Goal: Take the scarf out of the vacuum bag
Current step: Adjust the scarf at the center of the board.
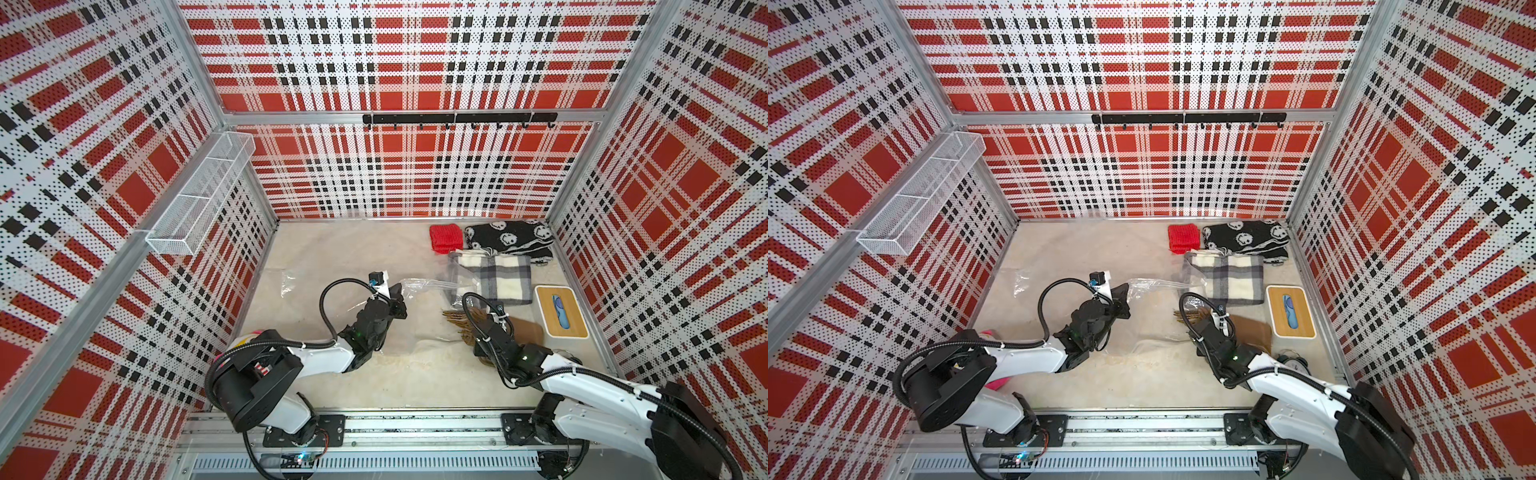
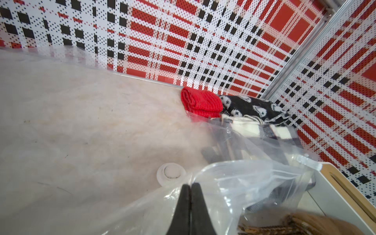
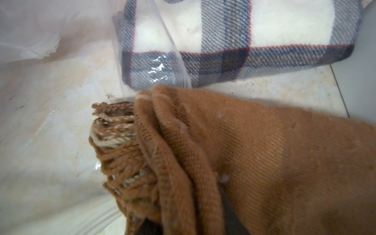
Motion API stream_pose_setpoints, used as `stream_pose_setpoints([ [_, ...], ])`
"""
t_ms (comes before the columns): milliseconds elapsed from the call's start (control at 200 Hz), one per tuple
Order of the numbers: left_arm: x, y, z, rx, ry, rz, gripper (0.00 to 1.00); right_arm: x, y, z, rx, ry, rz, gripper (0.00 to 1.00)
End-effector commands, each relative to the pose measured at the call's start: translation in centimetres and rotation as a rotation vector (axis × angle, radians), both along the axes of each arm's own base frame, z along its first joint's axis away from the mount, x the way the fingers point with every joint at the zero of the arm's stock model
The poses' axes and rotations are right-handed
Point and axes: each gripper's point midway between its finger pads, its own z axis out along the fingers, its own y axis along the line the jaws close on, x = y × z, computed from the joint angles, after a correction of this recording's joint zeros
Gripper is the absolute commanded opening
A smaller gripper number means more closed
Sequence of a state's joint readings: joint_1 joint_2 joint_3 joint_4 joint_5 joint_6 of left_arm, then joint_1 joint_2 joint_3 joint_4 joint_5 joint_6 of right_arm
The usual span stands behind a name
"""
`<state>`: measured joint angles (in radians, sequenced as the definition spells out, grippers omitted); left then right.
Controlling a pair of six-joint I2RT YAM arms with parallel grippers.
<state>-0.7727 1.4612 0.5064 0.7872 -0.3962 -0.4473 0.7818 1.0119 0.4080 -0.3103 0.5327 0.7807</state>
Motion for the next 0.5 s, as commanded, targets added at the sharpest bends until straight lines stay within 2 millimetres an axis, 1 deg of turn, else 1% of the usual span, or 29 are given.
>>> stream_pose_setpoints([
  [0,0.5,0.1,3.0,-0.04,-0.048,-0.018,0.0,-0.1,-0.9,0.0,0.013,0.001,-0.028,0.32],
  [145,0.7,1.3,5.2,-0.076,-0.078,-0.014,0.0,0.0,-1.2,0.1,0.024,-0.004,-0.042,0.32],
  [235,0.8,2.3,6.6,-0.106,-0.096,-0.011,0.0,0.2,-0.5,0.3,0.063,-0.017,-0.012,0.32],
  [326,0.8,3.2,8.8,-0.171,-0.128,-0.039,0.0,0.3,0.4,0.2,0.092,-0.026,0.022,0.33],
  [416,0.6,3.2,10.5,-0.2,-0.154,-0.063,0.0,0.4,1.4,-0.3,0.117,-0.013,0.064,0.34],
  [496,0.4,2.3,11.3,-0.215,-0.161,-0.11,0.0,0.5,2.4,-1.1,0.134,-0.003,0.105,0.36],
])
